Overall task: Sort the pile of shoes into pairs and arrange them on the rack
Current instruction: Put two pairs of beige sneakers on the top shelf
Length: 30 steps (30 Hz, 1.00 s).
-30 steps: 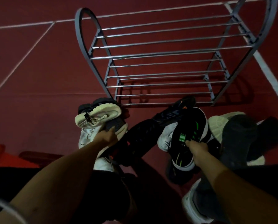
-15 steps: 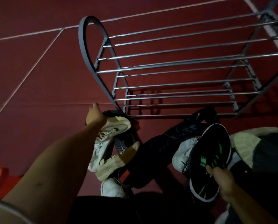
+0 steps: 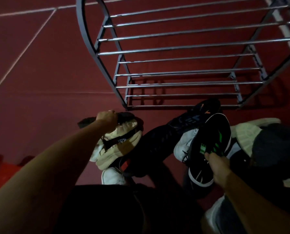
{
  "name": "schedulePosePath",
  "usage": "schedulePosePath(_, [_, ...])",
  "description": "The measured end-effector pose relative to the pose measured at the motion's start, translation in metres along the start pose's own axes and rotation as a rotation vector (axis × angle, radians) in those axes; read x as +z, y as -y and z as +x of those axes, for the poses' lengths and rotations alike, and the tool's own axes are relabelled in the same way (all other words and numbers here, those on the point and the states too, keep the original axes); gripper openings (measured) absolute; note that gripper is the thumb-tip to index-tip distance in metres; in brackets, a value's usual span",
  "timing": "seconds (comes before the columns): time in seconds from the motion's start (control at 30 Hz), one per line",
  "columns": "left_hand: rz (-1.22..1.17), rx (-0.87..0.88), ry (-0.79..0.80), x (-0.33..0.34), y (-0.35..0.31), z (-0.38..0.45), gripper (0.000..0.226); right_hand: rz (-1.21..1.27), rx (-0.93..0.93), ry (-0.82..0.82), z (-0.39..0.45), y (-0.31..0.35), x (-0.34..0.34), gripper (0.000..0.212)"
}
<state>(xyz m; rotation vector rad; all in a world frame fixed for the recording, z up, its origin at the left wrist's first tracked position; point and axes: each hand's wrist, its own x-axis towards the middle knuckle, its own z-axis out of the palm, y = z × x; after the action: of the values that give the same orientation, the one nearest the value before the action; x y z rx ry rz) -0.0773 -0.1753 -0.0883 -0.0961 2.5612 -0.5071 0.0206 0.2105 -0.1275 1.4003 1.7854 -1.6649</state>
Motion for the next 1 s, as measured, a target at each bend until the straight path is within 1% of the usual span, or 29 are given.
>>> schedulePosePath(0.03, [-0.019, 0.006, -0.038, -0.003, 0.001, -0.009, 0.033, -0.009, -0.015, -0.009, -0.003, -0.001, 0.0, 0.048])
schedulePosePath(0.1, [-0.13, -0.022, -0.112, -0.016, 0.009, -0.028, 0.036, -0.035, -0.037, -0.014, -0.01, -0.001, 0.001, 0.053])
schedulePosePath(0.2, [-0.427, -0.069, -0.245, -0.048, 0.03, -0.048, 0.041, -0.032, -0.046, 0.033, -0.019, -0.002, 0.004, 0.055])
schedulePosePath(0.27, [-0.775, -0.034, -0.356, -0.07, 0.034, -0.059, 0.038, -0.039, -0.033, 0.071, -0.023, -0.003, 0.006, 0.054])
schedulePosePath(0.33, [-1.306, -0.008, -0.427, -0.087, 0.025, -0.062, 0.028, -0.04, -0.002, 0.128, -0.024, -0.004, 0.008, 0.053])
schedulePosePath(0.37, [-1.553, 0.01, -0.39, -0.096, 0.015, -0.062, 0.025, -0.04, 0.016, 0.154, -0.024, -0.004, 0.008, 0.053])
schedulePosePath(0.4, [-1.751, 0.064, -0.284, -0.104, 0.005, -0.059, 0.028, -0.044, 0.03, 0.176, -0.024, -0.003, 0.007, 0.052])
schedulePosePath(0.43, [-1.902, 0.136, -0.142, -0.113, -0.008, -0.058, 0.034, -0.05, 0.04, 0.192, -0.023, -0.002, 0.007, 0.051])
schedulePosePath(0.47, [-1.974, 0.207, -0.006, -0.119, -0.019, -0.057, 0.037, -0.067, 0.05, 0.195, -0.021, -0.002, 0.006, 0.05])
schedulePosePath(0.5, [-1.982, 0.284, 0.12, -0.125, -0.032, -0.059, 0.035, -0.097, 0.055, 0.194, -0.018, -0.001, 0.005, 0.05])
schedulePosePath(0.53, [-1.92, 0.32, 0.219, -0.126, -0.043, -0.06, 0.03, -0.133, 0.062, 0.194, -0.015, 0.0, 0.004, 0.051])
schedulePosePath(0.57, [-1.802, 0.326, 0.282, -0.124, -0.054, -0.061, 0.023, -0.171, 0.073, 0.193, -0.01, 0.0, 0.004, 0.052])
schedulePosePath(0.6, [-1.631, 0.309, 0.306, -0.117, -0.061, -0.058, 0.018, -0.214, 0.08, 0.184, -0.008, 0.001, 0.004, 0.054])
schedulePosePath(0.63, [-1.396, 0.293, 0.284, -0.106, -0.065, -0.051, 0.017, -0.257, 0.085, 0.16, -0.006, 0.001, 0.003, 0.057])
schedulePosePath(0.67, [-1.119, 0.264, 0.189, -0.092, -0.063, -0.043, 0.016, -0.314, 0.078, 0.108, -0.004, 0.002, 0.002, 0.062])
schedulePosePath(0.7, [-0.854, 0.211, 0.028, -0.074, -0.057, -0.033, 0.017, -0.397, 0.059, 0.029, -0.003, 0.002, 0.0, 0.068])
schedulePosePath(0.73, [-0.69, 0.115, -0.139, -0.056, -0.048, -0.025, 0.018, -0.486, 0.027, -0.063, -0.003, 0.003, -0.003, 0.072])
schedulePosePath(0.77, [-0.67, 0.004, -0.219, -0.036, -0.037, -0.023, 0.023, -0.564, -0.017, -0.15, -0.003, 0.003, -0.005, 0.075])
schedulePosePath(0.8, [-0.725, -0.068, -0.205, -0.017, -0.024, -0.024, 0.028, -0.608, -0.064, -0.208, -0.002, 0.003, -0.007, 0.076])
schedulePosePath(0.83, [-0.817, -0.075, -0.114, 0.001, -0.015, -0.029, 0.031, -0.618, -0.095, -0.234, -0.001, 0.004, -0.008, 0.076])
schedulePosePath(0.9, [-1.01, -0.033, 0.16, 0.031, -0.003, -0.041, 0.04, -0.583, -0.129, -0.259, 0.003, 0.004, -0.005, 0.076])
schedulePosePath(0.93, [-1.1, -0.04, 0.278, 0.039, -0.003, -0.049, 0.05, -0.56, -0.141, -0.275, 0.003, 0.006, -0.001, 0.075])
schedulePosePath(0.97, [-1.167, -0.025, 0.388, 0.042, -0.008, -0.059, 0.065, -0.536, -0.153, -0.294, 0.003, 0.006, 0.002, 0.074])
schedulePosePath(1.0, [-1.161, -0.003, 0.464, 0.042, -0.013, -0.065, 0.082, -0.503, -0.17, -0.321, 0.001, 0.005, 0.006, 0.071])
